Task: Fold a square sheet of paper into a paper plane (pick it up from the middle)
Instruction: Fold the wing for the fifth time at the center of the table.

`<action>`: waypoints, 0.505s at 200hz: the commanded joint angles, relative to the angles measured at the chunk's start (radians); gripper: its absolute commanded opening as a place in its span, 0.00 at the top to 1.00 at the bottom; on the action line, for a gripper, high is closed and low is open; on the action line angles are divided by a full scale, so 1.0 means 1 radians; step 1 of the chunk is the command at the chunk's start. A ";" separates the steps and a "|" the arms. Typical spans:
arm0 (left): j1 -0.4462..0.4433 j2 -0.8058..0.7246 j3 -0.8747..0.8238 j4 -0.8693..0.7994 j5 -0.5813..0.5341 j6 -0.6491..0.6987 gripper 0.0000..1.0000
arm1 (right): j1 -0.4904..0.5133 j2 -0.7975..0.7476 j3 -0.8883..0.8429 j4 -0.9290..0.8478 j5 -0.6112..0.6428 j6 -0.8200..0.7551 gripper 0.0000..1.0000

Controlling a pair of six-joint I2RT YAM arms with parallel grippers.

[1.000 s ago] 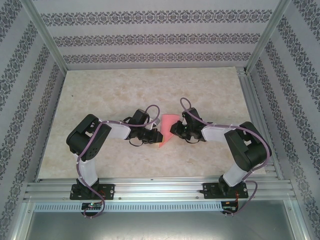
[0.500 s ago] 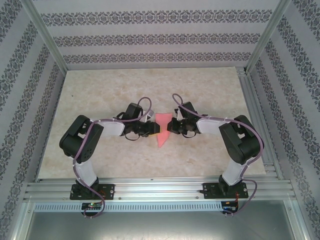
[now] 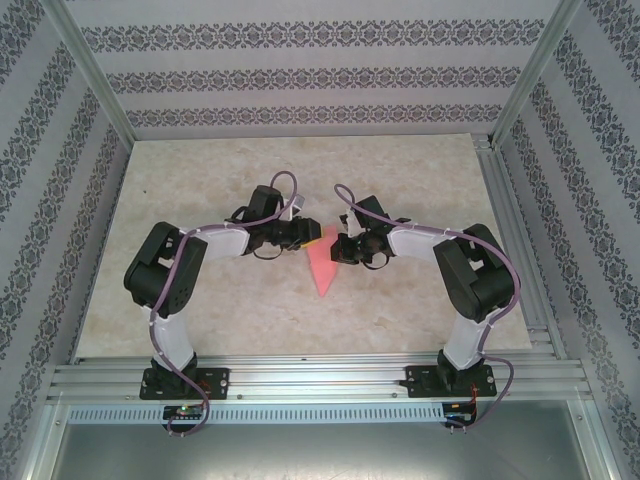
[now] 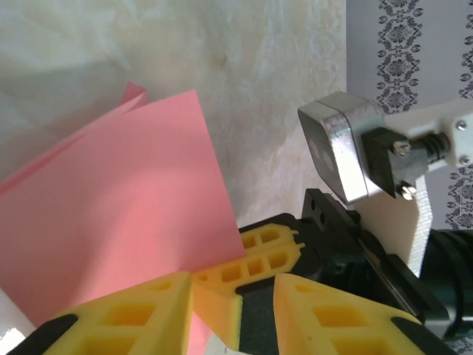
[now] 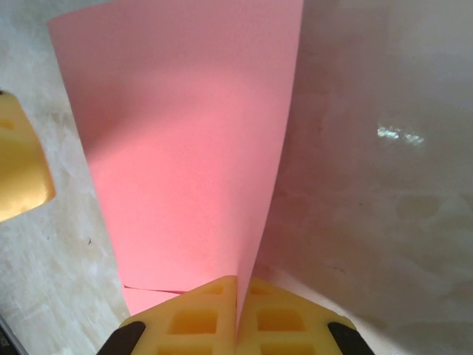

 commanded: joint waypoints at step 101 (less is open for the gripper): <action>0.009 0.145 -0.003 -0.001 -0.037 0.043 0.71 | 0.049 -0.067 0.020 -0.058 0.112 0.035 0.65</action>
